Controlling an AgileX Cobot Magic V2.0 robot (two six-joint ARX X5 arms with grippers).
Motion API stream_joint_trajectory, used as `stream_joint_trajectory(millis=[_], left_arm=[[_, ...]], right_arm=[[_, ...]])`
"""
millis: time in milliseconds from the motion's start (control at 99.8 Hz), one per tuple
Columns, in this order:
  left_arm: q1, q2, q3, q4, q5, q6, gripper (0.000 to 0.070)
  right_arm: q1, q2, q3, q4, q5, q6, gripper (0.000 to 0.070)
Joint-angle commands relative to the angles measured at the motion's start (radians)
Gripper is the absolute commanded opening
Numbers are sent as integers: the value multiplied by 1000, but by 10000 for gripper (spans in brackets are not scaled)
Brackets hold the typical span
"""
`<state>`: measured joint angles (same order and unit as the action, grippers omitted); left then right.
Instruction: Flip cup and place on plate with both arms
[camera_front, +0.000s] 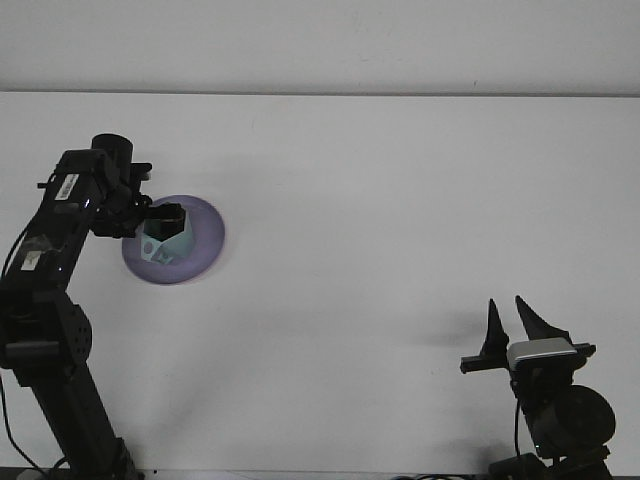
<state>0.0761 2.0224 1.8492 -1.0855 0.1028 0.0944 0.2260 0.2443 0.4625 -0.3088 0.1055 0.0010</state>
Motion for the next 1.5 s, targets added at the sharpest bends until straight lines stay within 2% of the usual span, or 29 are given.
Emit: stream_joint_trajectory(millis=[0, 250, 331, 381, 431, 541, 571, 731, 781, 821, 892, 992, 1092, 1252, 1402, 1493], left_arm=[[0, 4, 55, -21, 2, -3, 586], [0, -169, 104, -38, 56, -11, 584], [0, -258, 104, -34, 56, -32, 551], [0, -315, 104, -28, 56, -35, 466], [0, -373, 104, -21, 56, -35, 349], [3, -494, 104, 0, 55, -30, 0], [5, -523, 102, 14, 55, -29, 17], [11, -674, 17, 119, 51, -28, 13], [9, -734, -65, 184, 51, -30, 13], [7, -790, -154, 254, 51, -34, 13], [6, -901, -340, 396, 51, -53, 13], [-3, -1076, -635, 624, 51, -63, 13], [-28, -1249, -917, 833, 51, -111, 13], [-72, -1491, -1263, 1066, 45, -125, 13], [-76, -1616, -1388, 1080, -43, -144, 12], [-76, -1635, -1395, 1057, -51, -144, 13]], right_arm=[[1, 5, 6, 5, 0, 11, 264], [1, 5, 6, 5, 0, 11, 264], [1, 5, 6, 5, 0, 11, 264], [1, 5, 6, 5, 0, 11, 264], [1, 5, 6, 5, 0, 11, 264], [1, 5, 6, 1, 0, 11, 264], [1, 5, 6, 1, 0, 11, 264], [1, 5, 6, 1, 1, 11, 244], [1, 5, 6, 1, 1, 11, 203], [1, 5, 6, 2, 1, 11, 142], [1, 5, 6, 1, 1, 10, 0], [1, 5, 6, 5, 7, 10, 0], [1, 5, 6, 16, 8, 11, 0], [1, 5, 6, 21, 8, 7, 1], [1, 5, 6, 27, 8, -2, 1], [1, 5, 6, 21, 6, 6, 0]])
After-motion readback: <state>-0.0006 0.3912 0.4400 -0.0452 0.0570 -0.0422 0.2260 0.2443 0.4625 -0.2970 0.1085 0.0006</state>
